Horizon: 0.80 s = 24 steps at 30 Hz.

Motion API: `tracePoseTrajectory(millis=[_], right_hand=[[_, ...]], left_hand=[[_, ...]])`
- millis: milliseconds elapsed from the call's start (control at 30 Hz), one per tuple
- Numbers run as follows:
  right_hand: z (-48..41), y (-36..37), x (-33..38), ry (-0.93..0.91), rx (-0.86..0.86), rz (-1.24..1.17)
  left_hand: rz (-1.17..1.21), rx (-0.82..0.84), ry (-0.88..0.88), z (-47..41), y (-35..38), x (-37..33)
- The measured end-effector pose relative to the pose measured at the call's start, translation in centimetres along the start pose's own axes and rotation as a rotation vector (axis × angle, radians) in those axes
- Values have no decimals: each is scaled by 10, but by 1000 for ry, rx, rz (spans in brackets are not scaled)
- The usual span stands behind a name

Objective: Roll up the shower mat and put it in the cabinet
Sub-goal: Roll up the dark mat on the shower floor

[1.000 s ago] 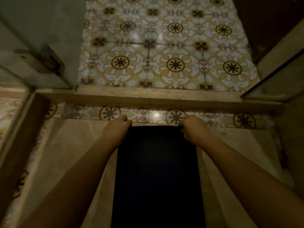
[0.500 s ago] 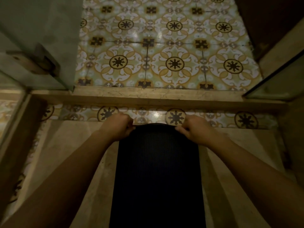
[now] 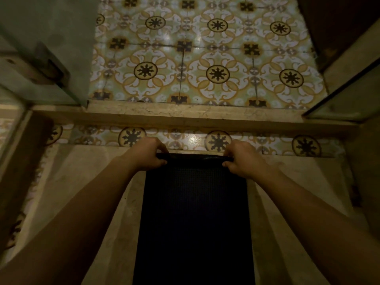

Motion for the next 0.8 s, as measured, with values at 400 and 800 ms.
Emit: tracePoseTrajectory(millis=[400,800], right_hand=[[2,-1,10,-127,50,41],[-2,-5,20,-120,-54,58]], left_hand=[[-276,-128,74,2,7,-16],[-140,-173,43,-6,8,-19]])
Point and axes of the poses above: each hand's wrist, its own z-axis away from the middle knuckle, its own y-axis out of the palm, x = y × z, the point moved 6 cm from there along -z, towards the middle knuckle, and after that the axes turned 1 degree about y, right-handed, at the moved point
